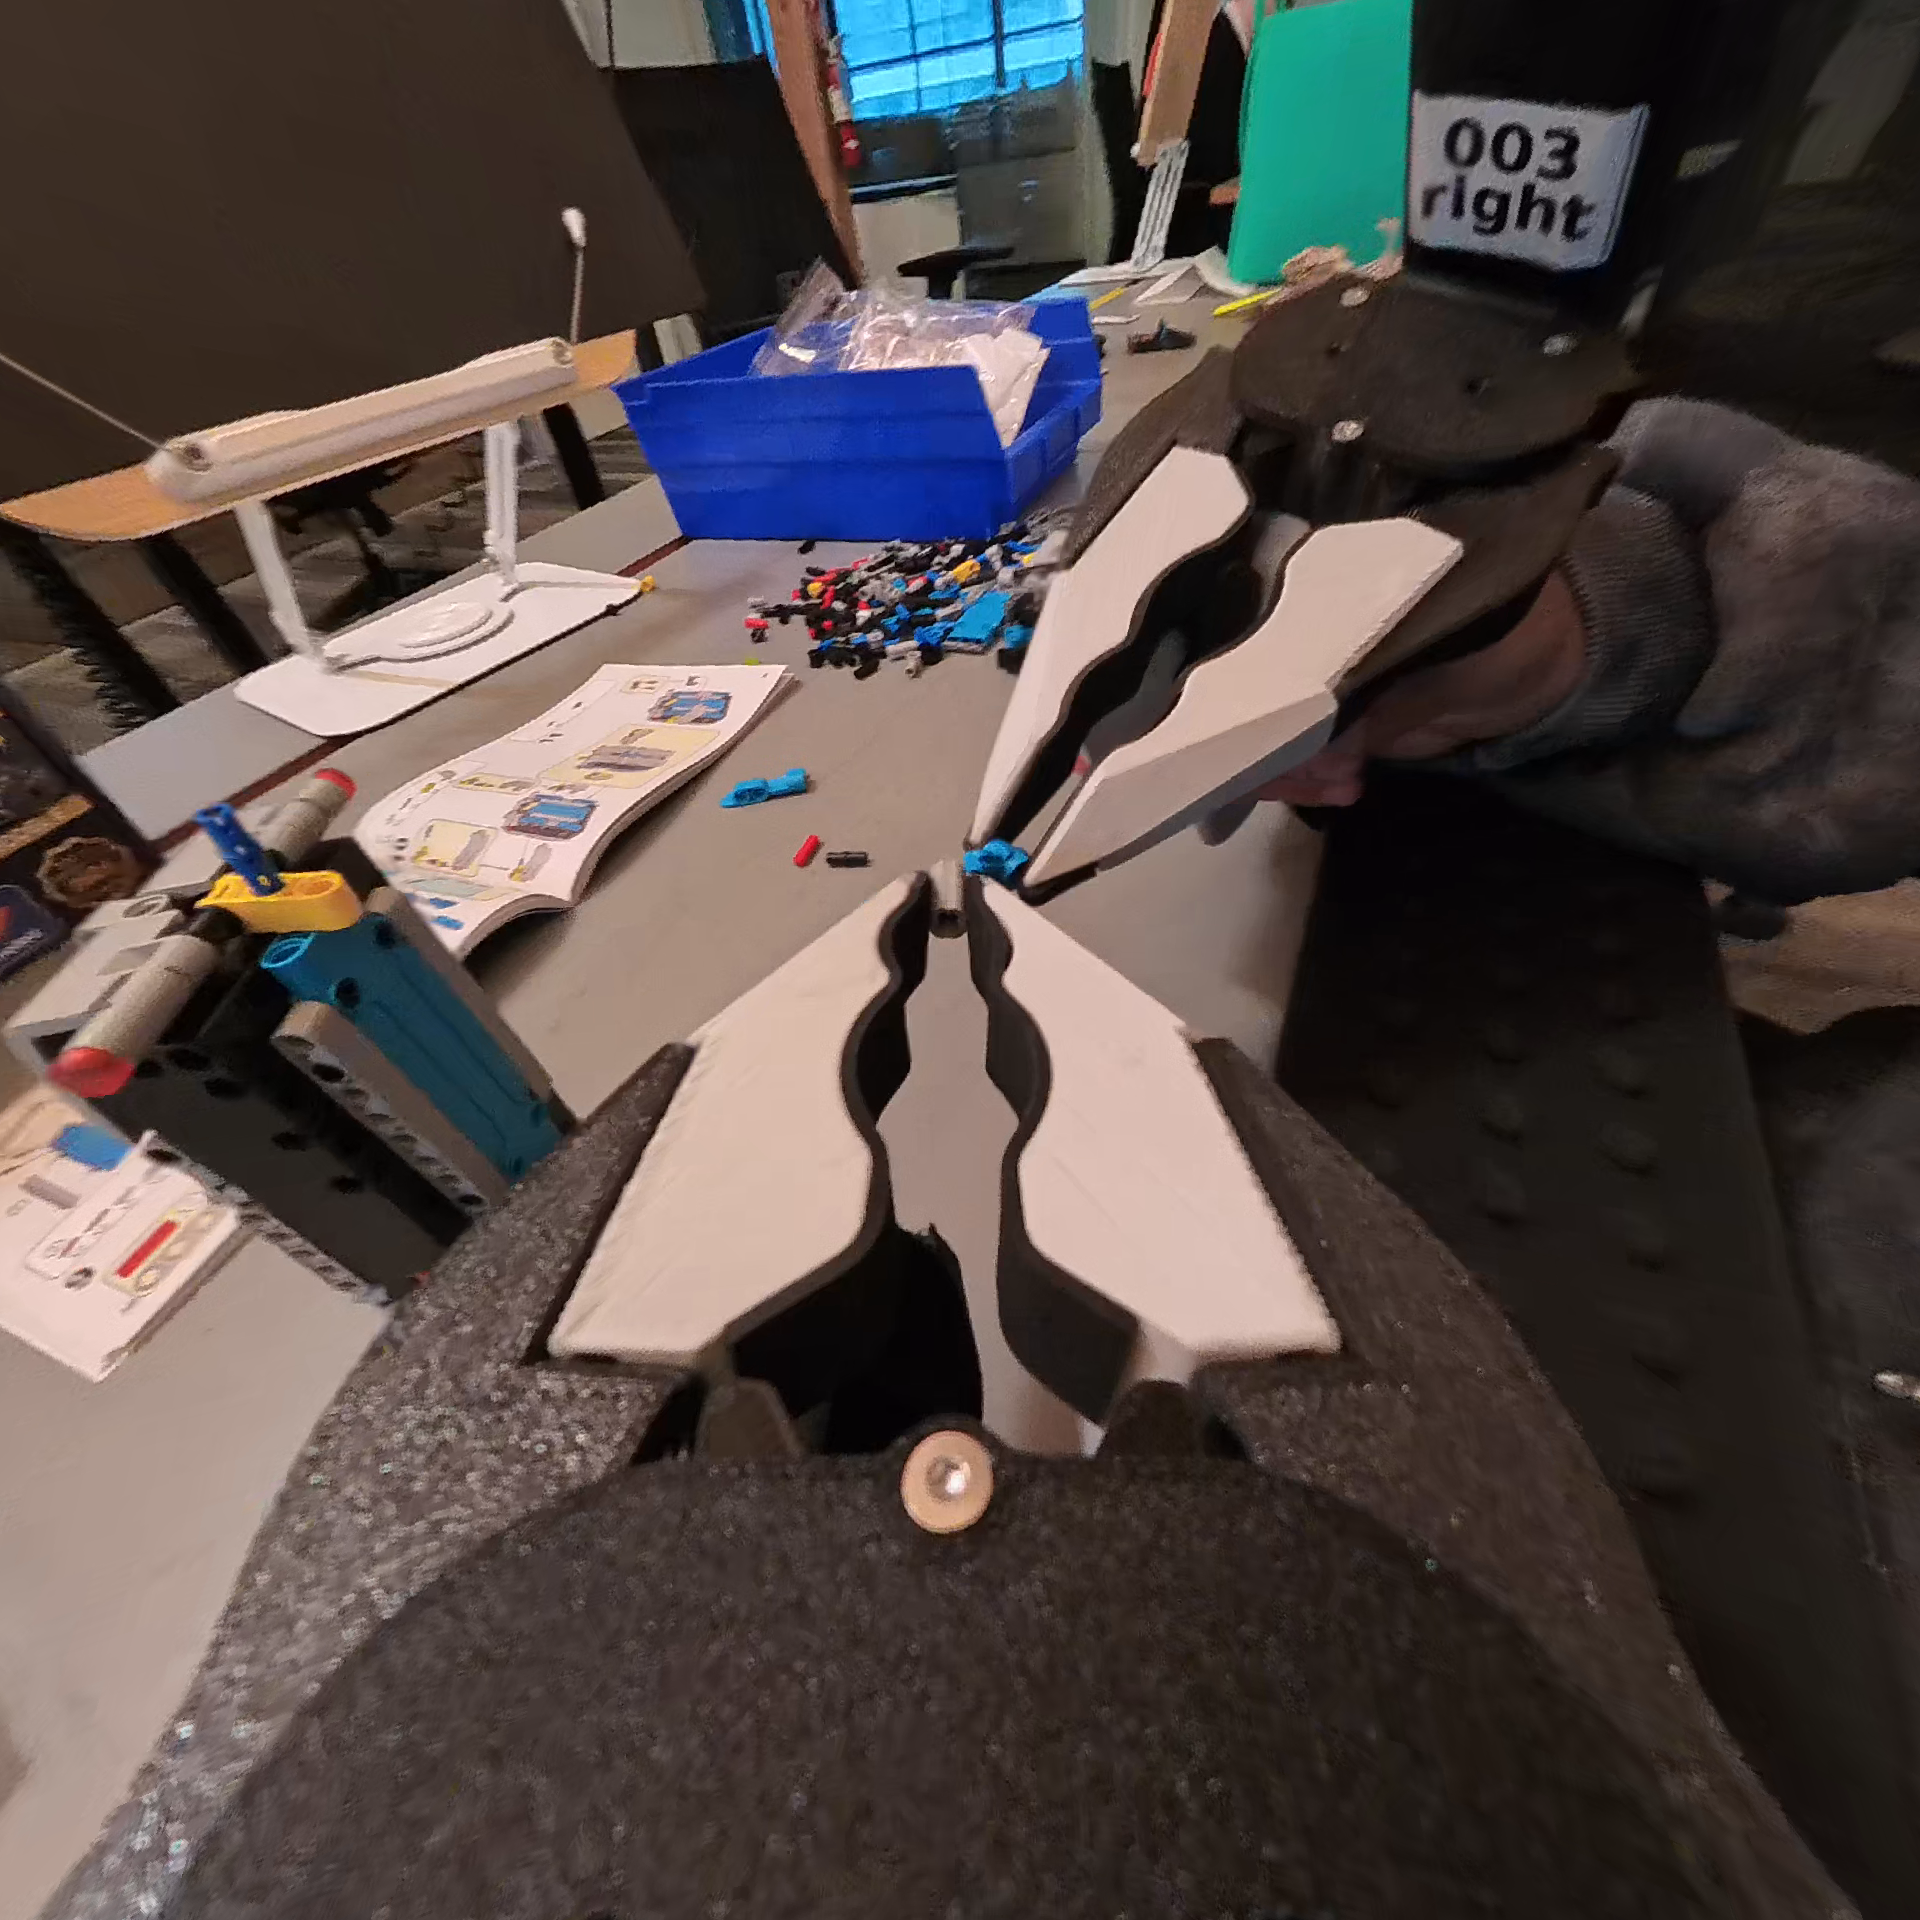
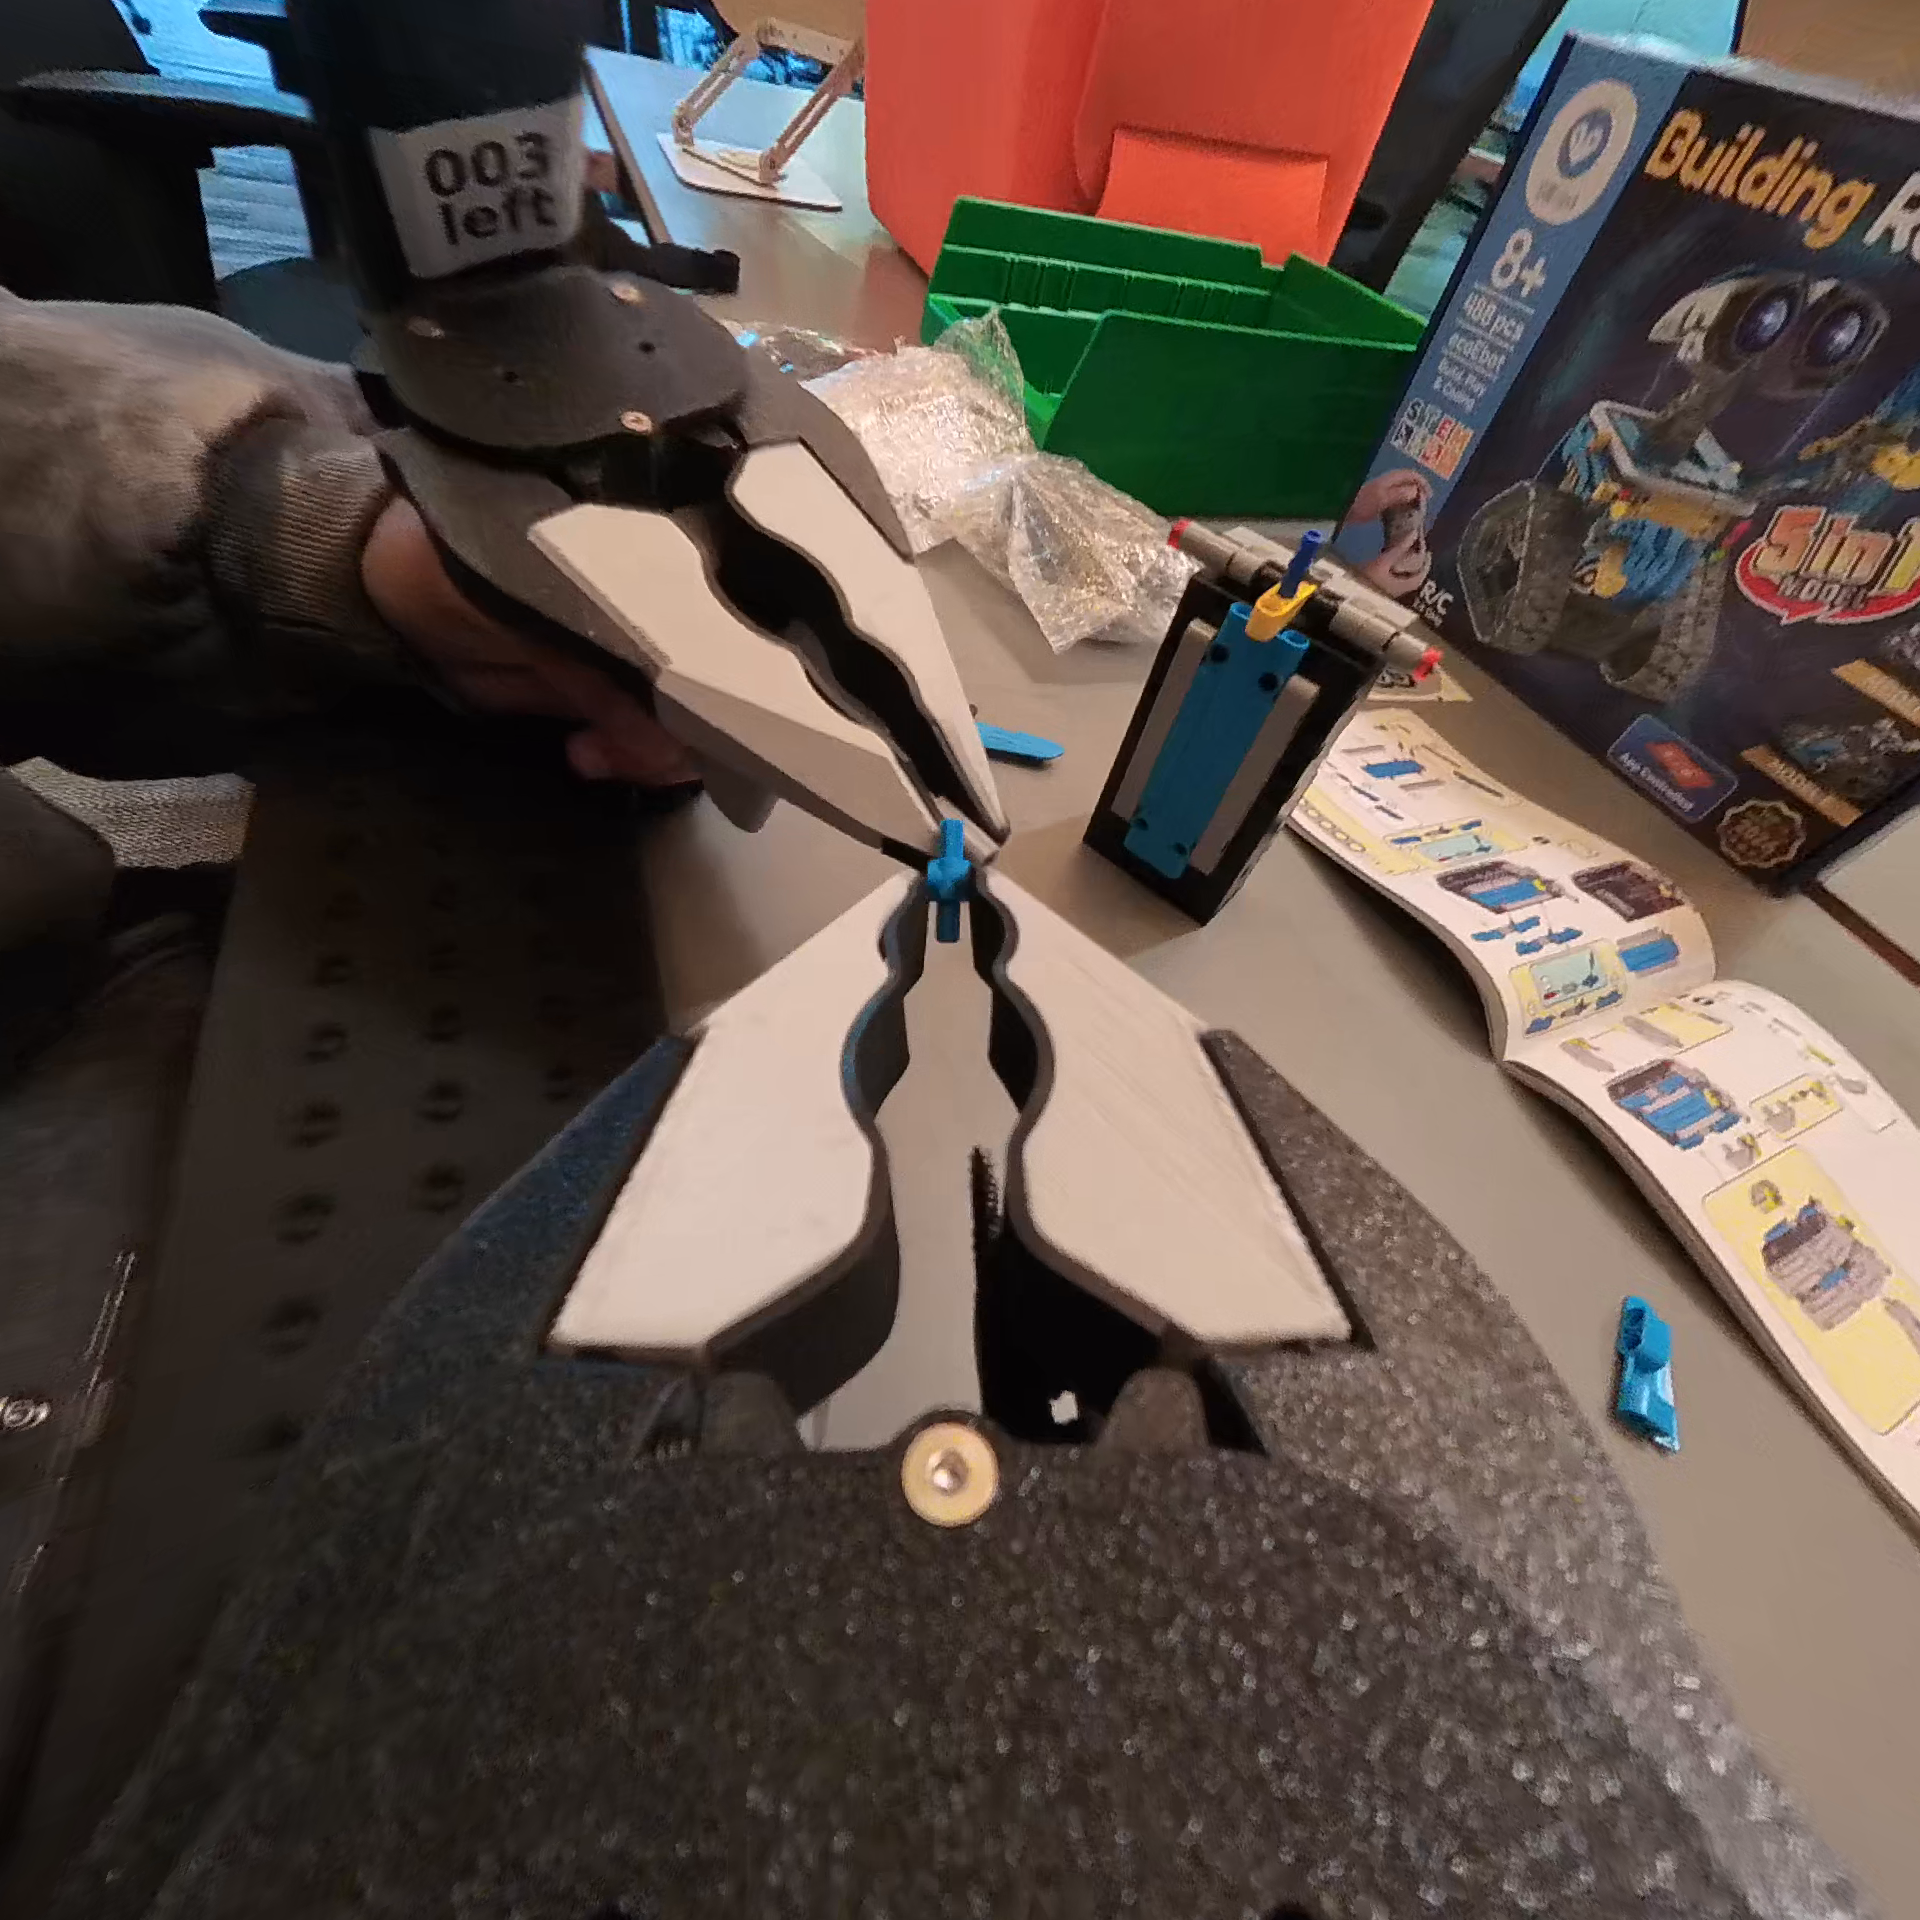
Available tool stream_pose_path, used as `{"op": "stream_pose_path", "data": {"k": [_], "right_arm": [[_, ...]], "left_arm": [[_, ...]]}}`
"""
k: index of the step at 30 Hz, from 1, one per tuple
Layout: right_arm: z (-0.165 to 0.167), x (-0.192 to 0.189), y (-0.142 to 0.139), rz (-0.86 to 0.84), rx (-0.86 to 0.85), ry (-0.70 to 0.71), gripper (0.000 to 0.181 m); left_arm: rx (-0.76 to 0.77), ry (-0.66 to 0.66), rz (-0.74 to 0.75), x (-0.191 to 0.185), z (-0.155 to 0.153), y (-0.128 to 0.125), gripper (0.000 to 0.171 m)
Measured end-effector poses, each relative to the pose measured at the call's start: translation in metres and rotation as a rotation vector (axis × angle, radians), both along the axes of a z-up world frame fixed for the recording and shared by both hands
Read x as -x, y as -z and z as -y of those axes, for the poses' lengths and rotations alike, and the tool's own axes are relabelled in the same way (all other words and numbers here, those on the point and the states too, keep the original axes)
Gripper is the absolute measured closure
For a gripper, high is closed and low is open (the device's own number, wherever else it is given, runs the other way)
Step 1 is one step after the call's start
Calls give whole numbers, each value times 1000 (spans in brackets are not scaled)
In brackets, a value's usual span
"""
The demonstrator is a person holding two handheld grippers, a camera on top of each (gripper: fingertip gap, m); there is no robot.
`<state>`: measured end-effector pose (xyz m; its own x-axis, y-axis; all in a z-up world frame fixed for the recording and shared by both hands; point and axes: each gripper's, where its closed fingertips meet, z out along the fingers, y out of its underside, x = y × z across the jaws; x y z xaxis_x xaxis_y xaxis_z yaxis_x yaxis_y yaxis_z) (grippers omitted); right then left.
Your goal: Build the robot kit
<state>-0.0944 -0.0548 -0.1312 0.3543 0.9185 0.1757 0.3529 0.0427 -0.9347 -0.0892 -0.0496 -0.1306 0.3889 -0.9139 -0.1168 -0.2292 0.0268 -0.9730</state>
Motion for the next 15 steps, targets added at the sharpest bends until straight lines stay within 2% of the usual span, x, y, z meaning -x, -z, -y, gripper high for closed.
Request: {"op": "stream_pose_path", "data": {"k": [4, 7, 9, 11, 12, 15], "right_arm": [[-5, -1, 5, 10, 40, 20, 174], [-5, -1, 9, 13, 74, 18, 173], [-3, 3, 22, 72, 109, 7, 173], [-2, 5, 26, 129, 63, 15, 174], [-2, 6, 23, 134, 26, 19, 174], [-1, 4, 22, 102, 66, 12, 174]], "left_arm": [[-74, -64, -62, 0, -4, 3, 165], [-97, -64, -70, -2, -3, 3, 165], [-125, -32, -38, -8, 5, -4, 165], [-179, -51, -86, -11, 6, -1, 165], [-203, -58, -85, -11, 6, -4, 165], [-169, -82, -2, -1, 2, -16, 165]]}}
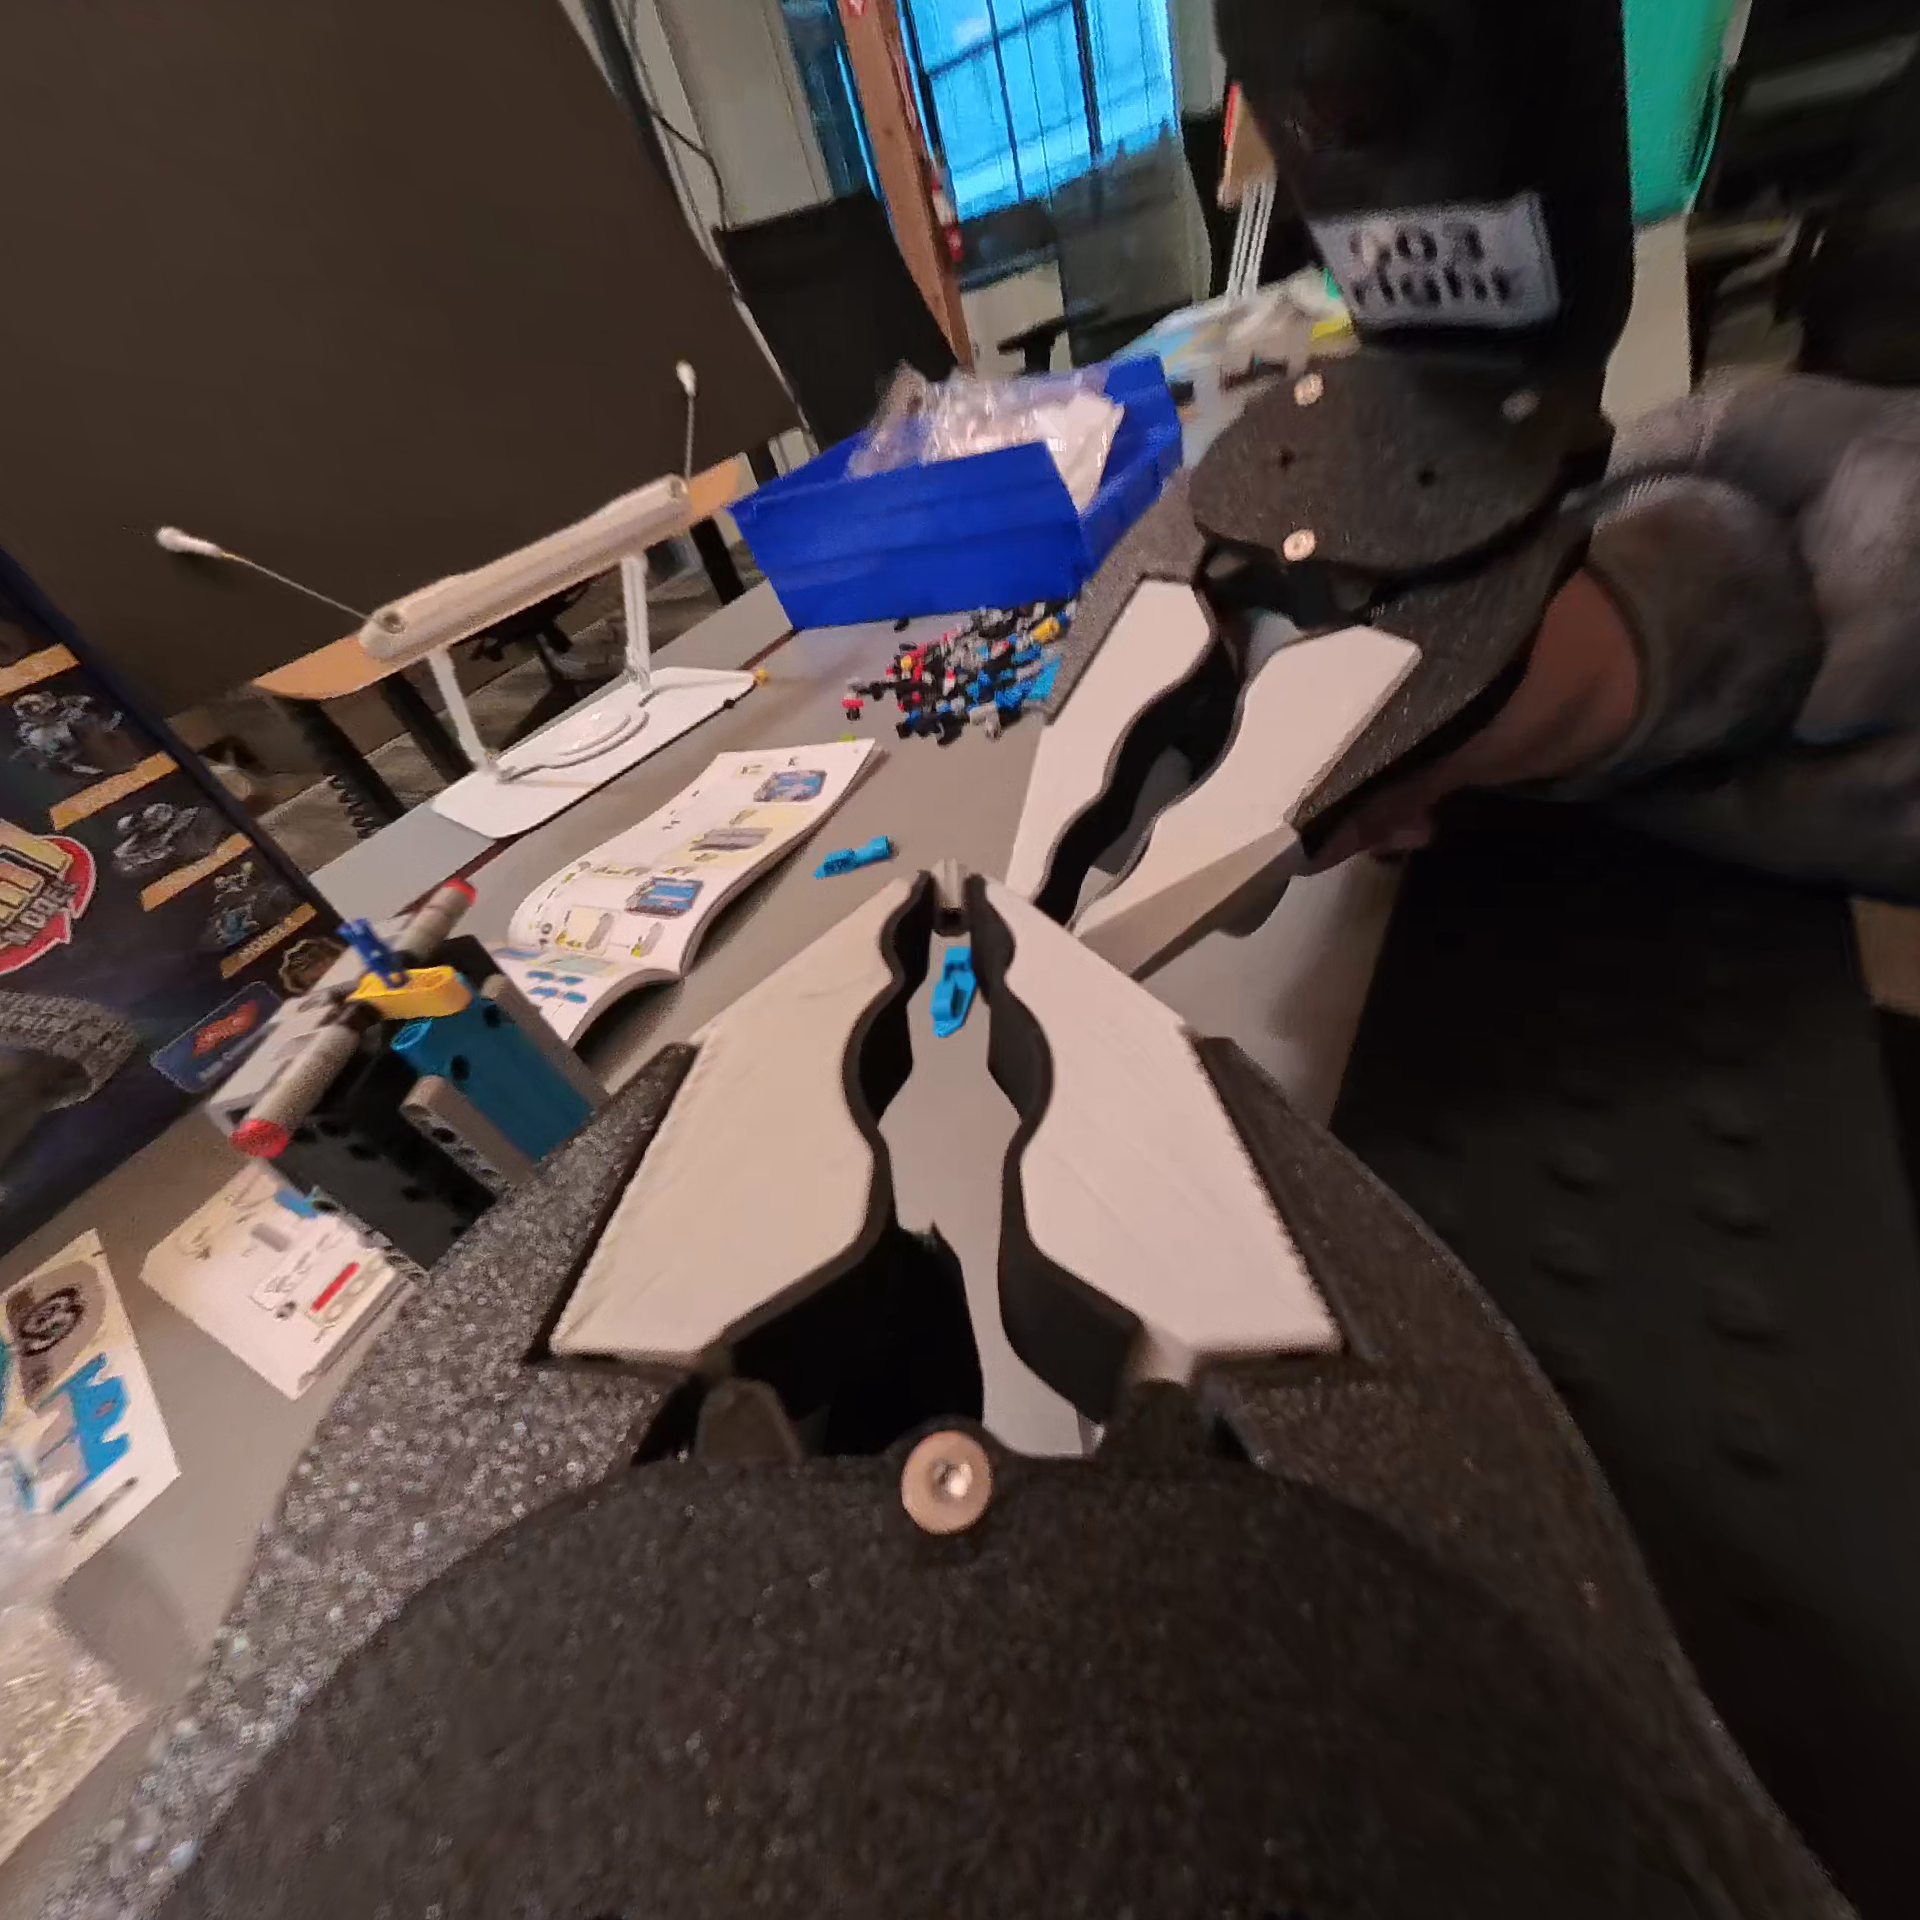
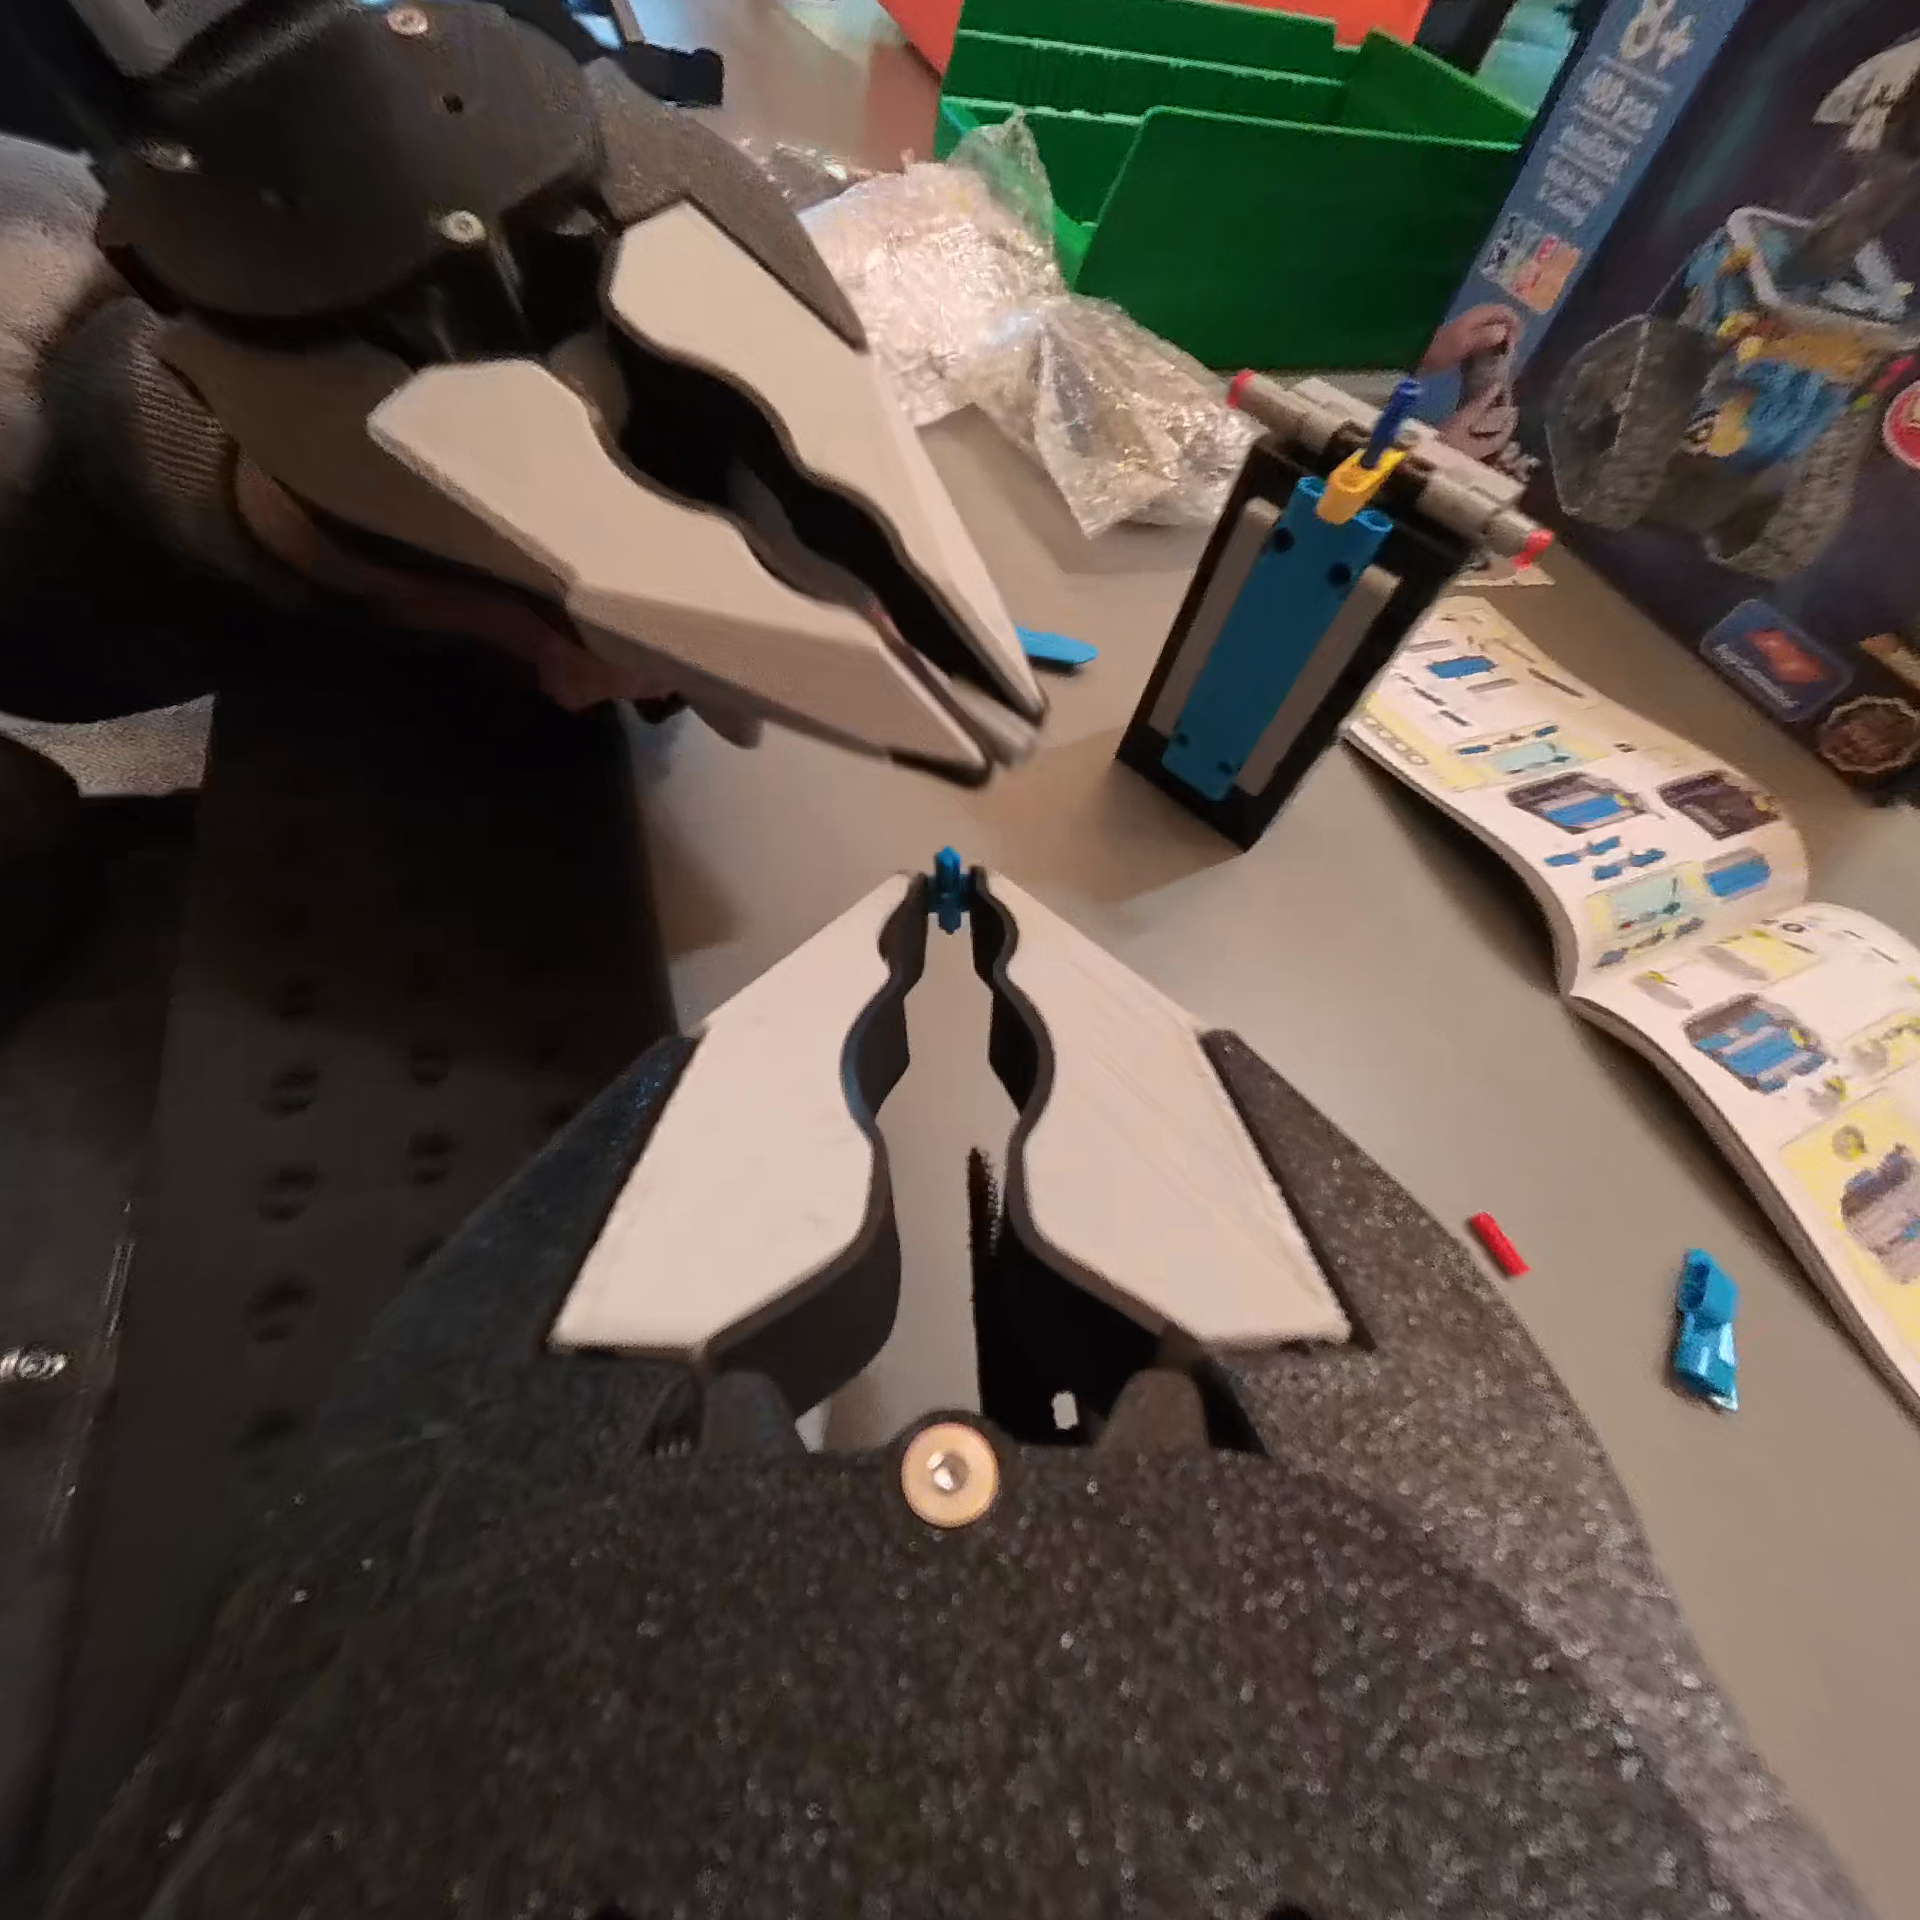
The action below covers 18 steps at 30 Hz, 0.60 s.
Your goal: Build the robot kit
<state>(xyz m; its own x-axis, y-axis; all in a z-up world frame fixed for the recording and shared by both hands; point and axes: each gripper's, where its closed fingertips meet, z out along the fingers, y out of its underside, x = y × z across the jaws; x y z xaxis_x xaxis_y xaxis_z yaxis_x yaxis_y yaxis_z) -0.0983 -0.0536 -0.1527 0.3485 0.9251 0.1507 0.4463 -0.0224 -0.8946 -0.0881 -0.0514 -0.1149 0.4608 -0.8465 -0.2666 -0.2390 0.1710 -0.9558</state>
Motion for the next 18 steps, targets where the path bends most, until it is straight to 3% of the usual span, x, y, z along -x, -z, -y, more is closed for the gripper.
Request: {"op": "stream_pose_path", "data": {"k": [3, 9, 18], "right_arm": [[-1, -4, -16, -99, 5, -5, 174], [0, -3, -12, -24, -79, 5, 174], [-3, -4, -2, -8, 13, 22, 174]], "left_arm": [[60, 2, 27, 4, -4, 1, 165], [39, 31, -29, -4, 3, 9, 165], [-143, -61, -198, -8, 1, 19, 166]]}}
